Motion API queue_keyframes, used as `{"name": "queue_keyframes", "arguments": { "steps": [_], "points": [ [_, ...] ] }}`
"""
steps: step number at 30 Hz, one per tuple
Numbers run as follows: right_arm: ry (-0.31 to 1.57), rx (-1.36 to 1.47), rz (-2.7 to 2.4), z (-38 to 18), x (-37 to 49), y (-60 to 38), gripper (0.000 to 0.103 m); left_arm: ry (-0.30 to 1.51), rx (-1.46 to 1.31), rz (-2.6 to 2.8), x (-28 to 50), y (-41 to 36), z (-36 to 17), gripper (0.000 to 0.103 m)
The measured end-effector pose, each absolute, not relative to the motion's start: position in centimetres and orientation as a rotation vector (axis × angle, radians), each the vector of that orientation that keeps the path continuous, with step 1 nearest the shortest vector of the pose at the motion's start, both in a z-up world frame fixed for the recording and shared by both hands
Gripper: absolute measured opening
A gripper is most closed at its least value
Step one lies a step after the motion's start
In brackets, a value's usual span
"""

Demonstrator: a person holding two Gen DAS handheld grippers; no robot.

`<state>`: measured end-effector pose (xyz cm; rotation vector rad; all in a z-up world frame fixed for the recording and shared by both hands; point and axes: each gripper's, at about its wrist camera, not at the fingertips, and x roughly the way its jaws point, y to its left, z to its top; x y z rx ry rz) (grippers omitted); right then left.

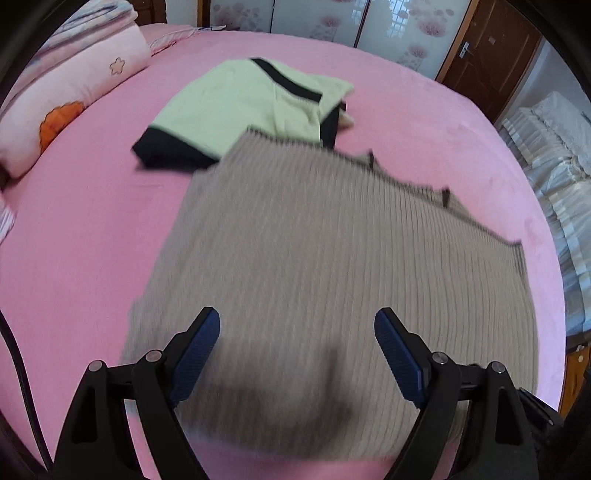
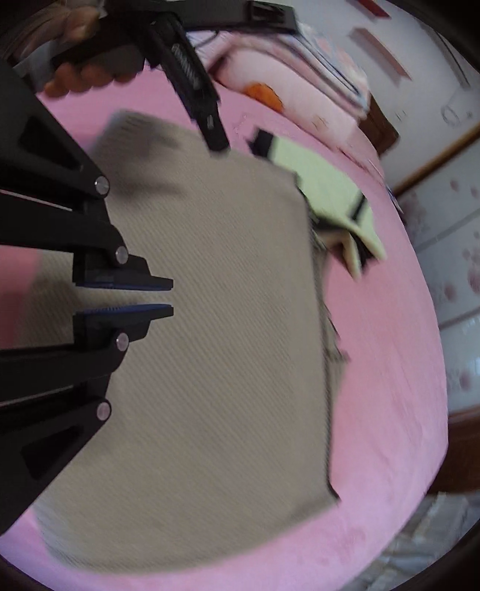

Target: Fold large clothes

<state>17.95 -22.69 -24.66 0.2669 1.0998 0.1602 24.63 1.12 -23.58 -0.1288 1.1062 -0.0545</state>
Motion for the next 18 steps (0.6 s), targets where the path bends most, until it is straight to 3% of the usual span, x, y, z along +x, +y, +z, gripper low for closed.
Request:
{"name": "queue_keyframes", "arguments": {
  "steps": [5,11,13,15,18],
  "points": [
    [1.165,0.164,0.126,-27.7,15.6,-21.2,0.007,1.151,-0.007,0.067,21.1,3.1,-27.4,0.085],
    [1.165,0.123,-0.105,-28.0,12.1,-30.3,0.003,1.180,0.005,0.076,20.3,8.6,-29.8,0.085],
    [1.159,0.118,-0.225,-27.9,10.7,-34.0,0.003,1.158,0.054,0.081,20.2,8.7,-30.0,0.088],
    [1.172,0.184,-0.302,-28.4,9.4,-37.6,0.002,1.149,0.080,0.123,20.3,9.5,-30.5,0.099],
    [1.177,0.267,-0.302,-28.7,9.0,-39.2,0.000,1.187,-0.059,0.130,20.7,11.2,-31.4,0.099]
  ]
}}
